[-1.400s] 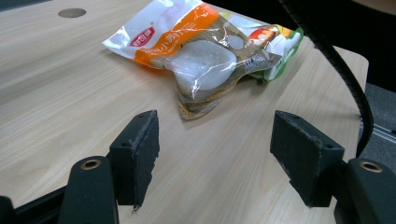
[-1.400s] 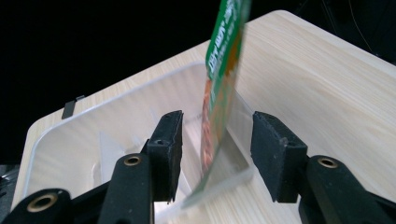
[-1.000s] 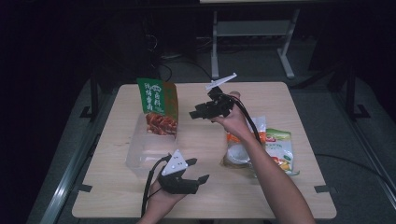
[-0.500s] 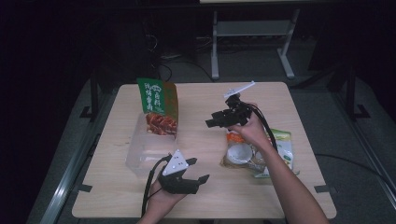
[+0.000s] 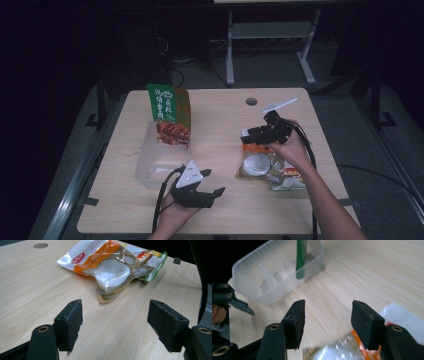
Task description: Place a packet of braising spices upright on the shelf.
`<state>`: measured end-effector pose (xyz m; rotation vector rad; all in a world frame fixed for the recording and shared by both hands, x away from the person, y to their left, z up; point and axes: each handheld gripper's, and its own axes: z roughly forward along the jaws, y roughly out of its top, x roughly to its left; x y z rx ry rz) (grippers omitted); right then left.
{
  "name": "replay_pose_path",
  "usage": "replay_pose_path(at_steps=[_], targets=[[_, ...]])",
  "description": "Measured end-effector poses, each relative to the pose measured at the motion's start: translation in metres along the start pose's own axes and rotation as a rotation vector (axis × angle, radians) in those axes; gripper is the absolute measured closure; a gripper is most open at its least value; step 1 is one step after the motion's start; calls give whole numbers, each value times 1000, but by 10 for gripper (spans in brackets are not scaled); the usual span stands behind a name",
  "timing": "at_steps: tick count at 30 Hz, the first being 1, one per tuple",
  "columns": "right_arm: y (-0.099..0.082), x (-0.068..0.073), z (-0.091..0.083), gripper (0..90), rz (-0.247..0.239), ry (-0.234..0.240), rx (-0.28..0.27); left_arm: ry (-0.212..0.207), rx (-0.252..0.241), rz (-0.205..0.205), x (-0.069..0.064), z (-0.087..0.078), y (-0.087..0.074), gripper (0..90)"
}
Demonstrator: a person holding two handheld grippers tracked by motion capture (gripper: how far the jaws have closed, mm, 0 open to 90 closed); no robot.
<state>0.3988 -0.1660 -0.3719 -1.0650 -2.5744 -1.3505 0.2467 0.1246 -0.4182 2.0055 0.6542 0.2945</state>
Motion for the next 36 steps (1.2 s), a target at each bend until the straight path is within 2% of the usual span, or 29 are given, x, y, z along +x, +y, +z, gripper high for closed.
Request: replay_pose_path(at_steps=[11,36], targets=[[-27,-12,-27,433,44,-49,3,-1,-1,2,-2,1,0,278],[-89,-47,-62,431,187,-162,27,-11,8,4,-6,5,0,280]])
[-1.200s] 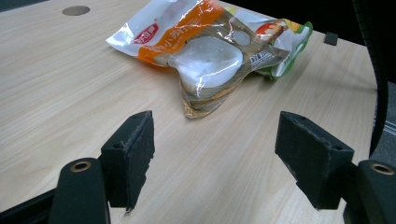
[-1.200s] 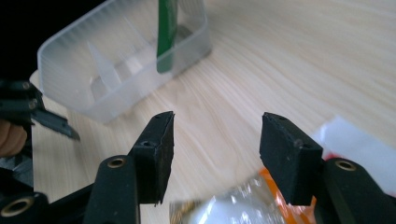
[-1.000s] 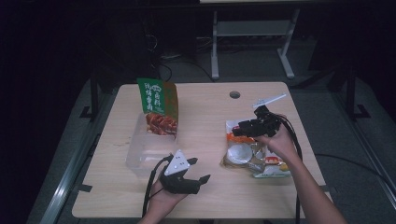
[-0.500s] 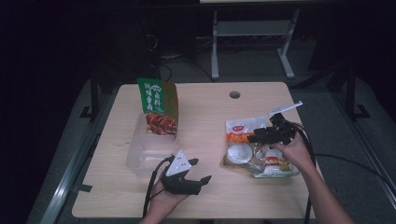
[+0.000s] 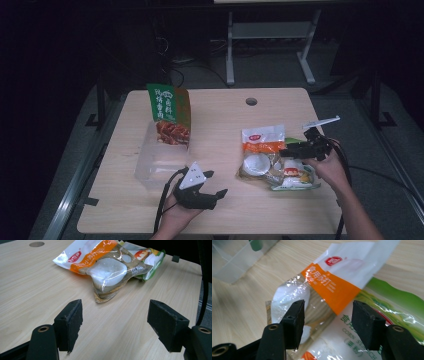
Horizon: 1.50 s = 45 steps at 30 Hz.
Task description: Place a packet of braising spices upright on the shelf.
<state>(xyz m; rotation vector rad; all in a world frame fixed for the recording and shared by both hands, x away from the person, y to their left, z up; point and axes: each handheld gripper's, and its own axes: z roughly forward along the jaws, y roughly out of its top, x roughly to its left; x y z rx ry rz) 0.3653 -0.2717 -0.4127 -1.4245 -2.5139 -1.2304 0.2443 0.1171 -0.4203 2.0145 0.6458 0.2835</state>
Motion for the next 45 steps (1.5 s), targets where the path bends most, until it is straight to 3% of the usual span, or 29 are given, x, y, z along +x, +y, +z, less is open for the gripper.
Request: replay_pose_path(at_steps=[6,10,18,22,27,39,45], targets=[[-2,-8,8,465,34,5,13,-3,4,0,-1,2,0,280],[1,-12,20,533,60,26,29,-7,7,2,-1,2,0,280],[5,-9,38,780,99,85,40,-15,12,-2,0,5,-1,280],[7,-1,36,888,56,85,35,-22,19,-3,0,6,0,279],[8,16,30,897,-5,91,25,-46,30,-11,1,10,2,279],[14,60,5,899,-163,176,-92,-47,16,-23,4,20,6,285],[21,87,0,900,-250,198,-87,-42,2,-49,9,25,6,285]])
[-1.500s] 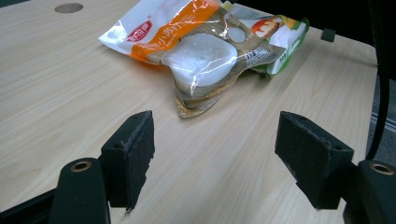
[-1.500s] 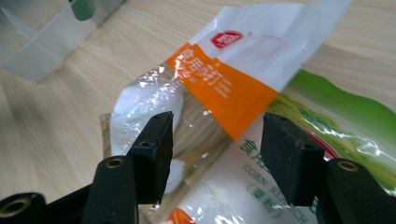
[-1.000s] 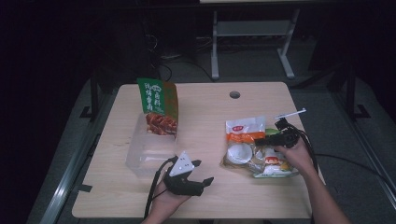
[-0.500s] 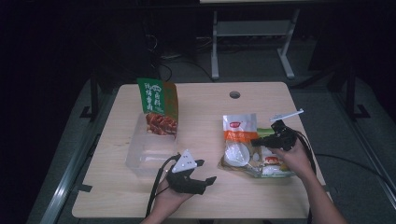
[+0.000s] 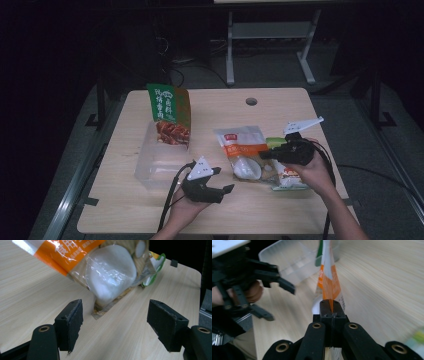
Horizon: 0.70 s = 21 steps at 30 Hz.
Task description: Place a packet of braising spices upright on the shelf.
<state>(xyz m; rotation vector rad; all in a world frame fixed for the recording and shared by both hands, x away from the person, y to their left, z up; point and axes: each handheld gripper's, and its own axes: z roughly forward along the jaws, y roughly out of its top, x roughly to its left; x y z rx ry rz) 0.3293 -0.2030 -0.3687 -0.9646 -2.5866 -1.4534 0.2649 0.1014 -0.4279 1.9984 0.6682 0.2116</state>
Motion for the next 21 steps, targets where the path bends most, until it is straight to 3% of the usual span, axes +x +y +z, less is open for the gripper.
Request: replay_pose_path(at_steps=[5,11,15,18,19,21], targets=[[7,16,1,900,-57,25,8,7,-3,3,7,6,1,281],[14,31,-3,900,-119,60,9,-20,-10,-74,14,14,0,277],[16,37,-5,900,-146,117,-12,-66,-19,-112,19,16,1,296],[17,42,-4,900,-164,147,-9,-142,-39,-128,20,15,1,463],[17,43,-3,900,-172,151,-5,-141,-35,-112,20,14,1,549],[16,44,-2,900,-167,167,-3,-144,-47,-118,20,13,1,664]])
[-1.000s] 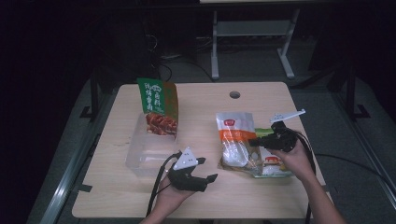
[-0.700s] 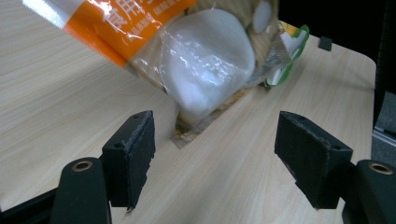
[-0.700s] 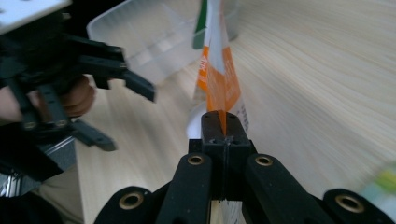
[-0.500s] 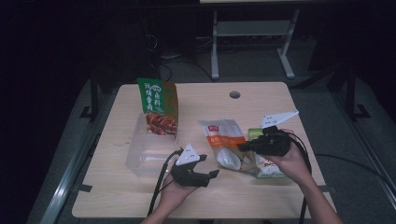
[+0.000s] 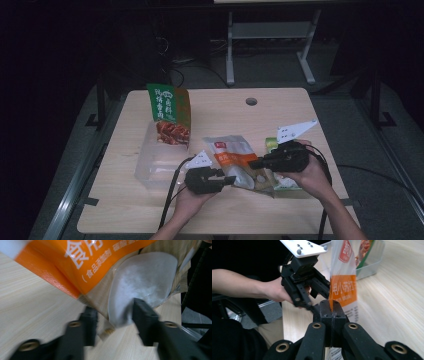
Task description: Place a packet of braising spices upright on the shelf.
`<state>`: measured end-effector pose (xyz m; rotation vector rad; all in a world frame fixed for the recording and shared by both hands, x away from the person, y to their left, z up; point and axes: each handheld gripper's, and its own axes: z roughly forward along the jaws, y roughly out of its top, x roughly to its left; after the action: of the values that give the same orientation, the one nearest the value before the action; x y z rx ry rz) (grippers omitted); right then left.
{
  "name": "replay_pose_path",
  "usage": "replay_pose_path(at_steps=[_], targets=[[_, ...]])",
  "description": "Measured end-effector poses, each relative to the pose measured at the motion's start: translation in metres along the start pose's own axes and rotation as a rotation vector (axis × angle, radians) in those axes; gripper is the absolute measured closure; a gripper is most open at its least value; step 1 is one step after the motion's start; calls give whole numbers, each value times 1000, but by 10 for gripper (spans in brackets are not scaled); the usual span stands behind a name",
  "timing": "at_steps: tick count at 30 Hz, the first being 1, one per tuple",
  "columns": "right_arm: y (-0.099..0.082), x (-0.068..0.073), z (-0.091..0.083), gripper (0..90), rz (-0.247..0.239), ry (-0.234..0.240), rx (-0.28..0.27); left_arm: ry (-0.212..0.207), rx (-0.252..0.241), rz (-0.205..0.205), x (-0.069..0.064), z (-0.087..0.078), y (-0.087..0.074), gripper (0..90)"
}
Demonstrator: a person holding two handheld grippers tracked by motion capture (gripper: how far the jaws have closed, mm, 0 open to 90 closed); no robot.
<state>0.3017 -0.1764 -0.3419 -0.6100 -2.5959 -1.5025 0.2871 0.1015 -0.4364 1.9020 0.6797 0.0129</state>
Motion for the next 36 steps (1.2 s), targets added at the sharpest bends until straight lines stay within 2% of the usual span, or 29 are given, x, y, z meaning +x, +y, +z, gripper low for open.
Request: replay_pose_path(at_steps=[2,4,6,11,14,15,17,20,28,36], targets=[[-1,-1,1,900,-3,2,-3,-15,-15,-9,1,-2,0,777],[-2,-2,1,900,8,21,-14,-7,-28,-1,-1,-4,1,823],[-4,-4,2,900,17,18,-16,6,-22,13,-2,-5,1,859],[-11,-12,4,900,35,-32,-25,85,-25,42,-8,-8,0,886],[-15,-17,7,900,46,-63,-42,134,-18,80,-11,-10,1,891],[-16,-19,8,899,52,-68,-43,148,-7,100,-10,-10,2,891],[-19,-22,12,899,56,-86,-34,169,3,96,-12,-9,0,892],[-25,-26,18,897,74,-92,-20,199,35,121,-11,-6,-2,893],[-35,-29,26,856,89,-104,53,216,68,130,-10,-3,-4,893],[-31,-28,38,770,80,-95,99,213,75,144,-13,-1,-5,892]])
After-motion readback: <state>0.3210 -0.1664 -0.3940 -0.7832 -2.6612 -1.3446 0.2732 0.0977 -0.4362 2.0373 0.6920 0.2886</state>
